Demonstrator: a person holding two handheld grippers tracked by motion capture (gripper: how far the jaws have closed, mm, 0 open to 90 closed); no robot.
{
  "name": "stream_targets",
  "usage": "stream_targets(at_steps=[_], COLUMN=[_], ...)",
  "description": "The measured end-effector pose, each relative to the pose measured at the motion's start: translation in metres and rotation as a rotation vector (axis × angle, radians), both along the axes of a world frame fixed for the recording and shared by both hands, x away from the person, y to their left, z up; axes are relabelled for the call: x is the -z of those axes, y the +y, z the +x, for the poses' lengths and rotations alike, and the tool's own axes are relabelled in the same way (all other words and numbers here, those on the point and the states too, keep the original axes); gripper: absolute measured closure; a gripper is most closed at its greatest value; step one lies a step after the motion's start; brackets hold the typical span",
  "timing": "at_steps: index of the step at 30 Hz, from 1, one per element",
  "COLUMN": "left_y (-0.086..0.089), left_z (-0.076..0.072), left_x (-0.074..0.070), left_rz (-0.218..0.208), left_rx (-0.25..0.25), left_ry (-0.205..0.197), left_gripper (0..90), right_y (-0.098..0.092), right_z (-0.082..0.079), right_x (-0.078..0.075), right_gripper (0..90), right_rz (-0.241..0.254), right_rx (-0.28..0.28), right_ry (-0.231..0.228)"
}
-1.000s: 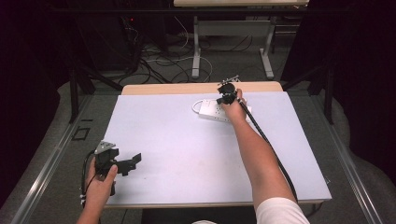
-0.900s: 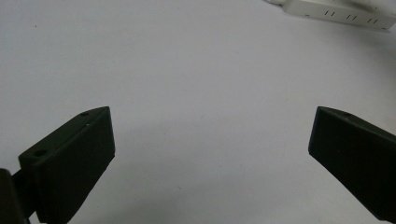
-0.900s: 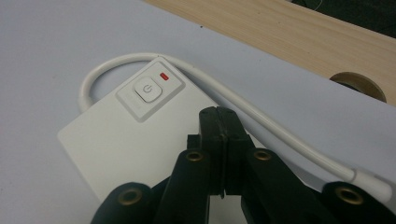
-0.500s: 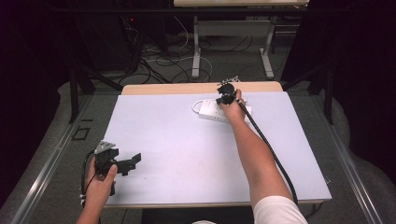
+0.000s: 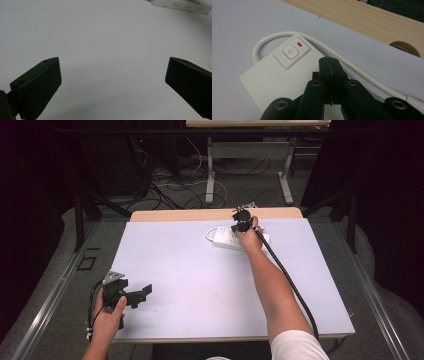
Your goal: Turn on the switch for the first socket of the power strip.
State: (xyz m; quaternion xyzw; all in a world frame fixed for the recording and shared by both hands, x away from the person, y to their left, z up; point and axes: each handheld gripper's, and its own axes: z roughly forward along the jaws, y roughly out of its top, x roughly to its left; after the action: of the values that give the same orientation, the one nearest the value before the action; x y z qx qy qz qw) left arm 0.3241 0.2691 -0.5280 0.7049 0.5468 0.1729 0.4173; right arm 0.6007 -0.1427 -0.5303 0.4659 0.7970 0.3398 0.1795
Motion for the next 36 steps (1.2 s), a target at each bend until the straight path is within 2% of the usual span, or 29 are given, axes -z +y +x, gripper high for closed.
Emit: stream_targets(at_steps=[6,7,9,12,13,18,21,24,36], left_y=[0.0000,-0.0002,0.0003,0.0002,0.0003,0.0001,0.0000,0.0003,-0.0017], left_z=[0.0001,0.0001,-0.0001,-0.0001,-0.0002,-0.0001,-0.0002,-0.0002,0.0002], left_x=[-0.0003,-0.0001,-0.0008,-0.0007,-0.0008,0.0001,-0.0003,-0.0009,-0.0001], left_rz=[0.004,0.004,0.010,0.010,0.010,0.004,0.003,0.010,0.010], left_rx=[0.006,0.006,0.013,0.013,0.013,0.005,0.005,0.014,0.013], left_ry=[0.007,0.006,0.016,0.015,0.016,0.006,0.006,0.017,0.007], left_gripper=[0.3,0.3,0.3,0.4,0.3,0.4,0.4,0.3,0.4], right_y=[-0.0003,0.0011,0.0019,0.0054,0.0067,0.0057,0.0074,0.0082,0.0046], right_z=[-0.0002,-0.0002,0.0001,-0.0011,-0.0014,-0.0015,-0.0029,-0.0035,-0.0055], right_x=[0.0003,0.0023,0.0030,0.0027,0.0033,0.0035,0.0043,0.0037,-0.0034], right_gripper=[90.0,90.0,90.0,90.0,90.0,90.0,90.0,88.6,84.1], right_rz=[-0.005,0.023,0.030,-0.005,0.009,0.001,0.021,0.011,0.007], right_rx=[-0.010,-0.014,-0.025,-0.022,-0.014,-0.019,-0.006,-0.003,0.008], right_ry=[0.008,0.021,0.018,-0.003,-0.007,-0.006,-0.015,-0.012,-0.003])
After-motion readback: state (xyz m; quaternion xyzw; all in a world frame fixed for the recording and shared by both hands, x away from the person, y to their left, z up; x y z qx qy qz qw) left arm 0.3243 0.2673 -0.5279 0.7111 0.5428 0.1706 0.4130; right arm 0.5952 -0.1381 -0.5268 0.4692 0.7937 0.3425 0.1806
